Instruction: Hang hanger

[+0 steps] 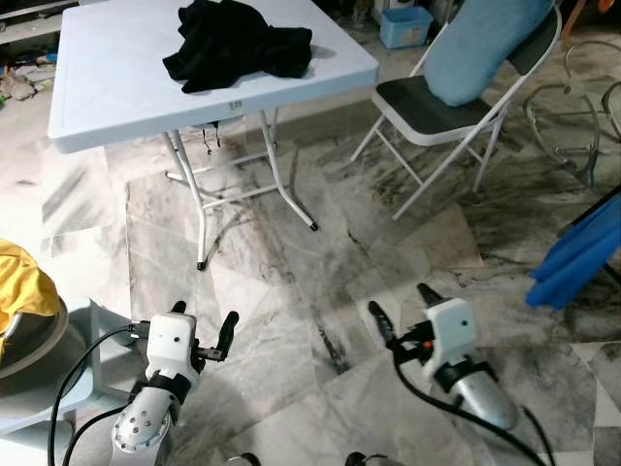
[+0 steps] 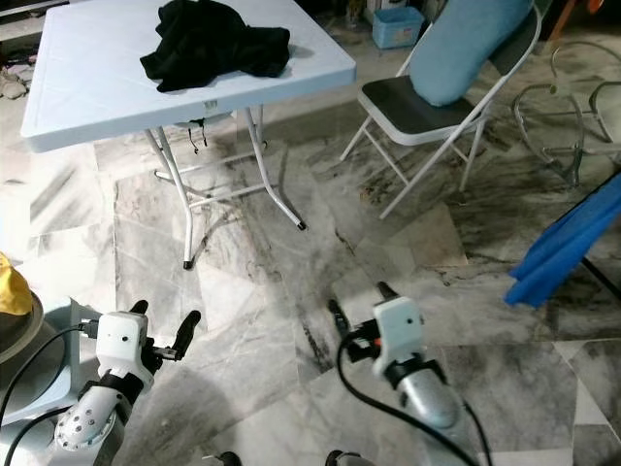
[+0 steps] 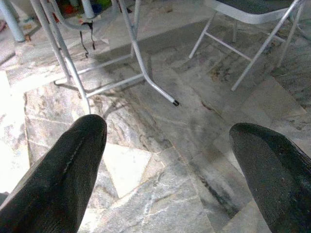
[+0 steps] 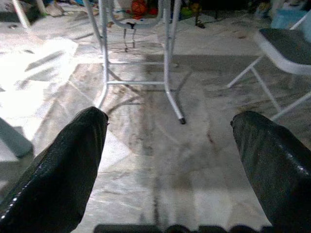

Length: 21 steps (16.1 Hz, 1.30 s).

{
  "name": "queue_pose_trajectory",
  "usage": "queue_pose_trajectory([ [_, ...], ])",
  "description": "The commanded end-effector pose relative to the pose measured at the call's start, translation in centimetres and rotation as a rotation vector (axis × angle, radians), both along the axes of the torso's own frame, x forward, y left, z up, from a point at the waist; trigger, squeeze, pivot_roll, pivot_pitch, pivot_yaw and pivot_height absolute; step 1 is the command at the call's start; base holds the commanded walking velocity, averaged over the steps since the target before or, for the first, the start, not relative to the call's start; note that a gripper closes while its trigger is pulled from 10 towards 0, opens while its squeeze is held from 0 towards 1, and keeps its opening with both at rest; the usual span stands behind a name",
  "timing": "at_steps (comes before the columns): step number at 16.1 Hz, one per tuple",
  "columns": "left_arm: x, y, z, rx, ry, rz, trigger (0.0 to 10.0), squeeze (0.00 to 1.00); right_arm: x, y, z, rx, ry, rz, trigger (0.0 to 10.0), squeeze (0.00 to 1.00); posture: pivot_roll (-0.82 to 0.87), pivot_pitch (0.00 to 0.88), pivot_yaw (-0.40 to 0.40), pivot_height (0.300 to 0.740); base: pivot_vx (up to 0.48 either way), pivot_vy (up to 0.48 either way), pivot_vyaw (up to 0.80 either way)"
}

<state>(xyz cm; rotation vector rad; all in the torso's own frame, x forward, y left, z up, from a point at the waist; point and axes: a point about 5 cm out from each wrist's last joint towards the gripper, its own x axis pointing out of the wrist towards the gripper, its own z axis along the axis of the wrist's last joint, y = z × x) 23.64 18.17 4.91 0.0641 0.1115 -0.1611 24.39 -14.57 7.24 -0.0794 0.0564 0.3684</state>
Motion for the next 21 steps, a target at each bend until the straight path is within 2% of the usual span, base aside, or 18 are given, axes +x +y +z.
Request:
queue_pose_trajectory([
  [1, -0.3, 0.3, -0.3, 0.0, 0.019, 0.012, 10.0, 0.0, -0.3, 0.8, 0.2, 0.025, 0.011, 0.017, 10.0, 0.0, -0.01, 0.189, 0.013, 0.74, 0.0, 0.0, 0.8],
  [3, -0.3, 0.3, -0.4, -0.008, 0.04, 0.014, 10.0, 0.0, -0.5, 1.2, 0.4, 0.033, 0.016, 0.029, 10.0, 0.0, -0.01, 0.203, 0.016, 0.74, 0.0, 0.0, 0.8],
  [6, -0.1, 0.7, -0.9, -0.003, 0.062, 0.011, 10.0, 0.0, -0.6, 0.8, 0.4, 0.028, 0.03, 0.017, 10.0, 0.0, -0.01, 0.212, 0.023, 0.74, 0.0, 0.174, 0.8],
  [11, 0.3, 0.9, -1.9, -0.003, 0.09, 0.027, 10.0, 0.0, 0.2, 1.0, 0.8, 0.036, 0.025, 0.005, 10.0, 0.0, 0.01, 0.226, 0.028, 0.74, 0.0, 0.33, 0.77],
  [16, 1.1, 1.4, -2.4, 0.004, 0.1, 0.031, 10.0, 0.0, 0.3, 1.3, 1.0, 0.041, 0.021, 0.001, 10.0, 0.0, 0.01, 0.227, 0.03, 0.74, 0.0, 0.445, 0.0],
  [21, 1.6, 1.7, -2.5, -0.012, 0.061, 0.0, 10.0, 0.0, 0.0, 1.3, 1.4, 0.048, 0.007, -0.001, 10.0, 0.0, 0.0, 0.23, 0.028, 0.74, 0.0, 0.0, 0.16],
])
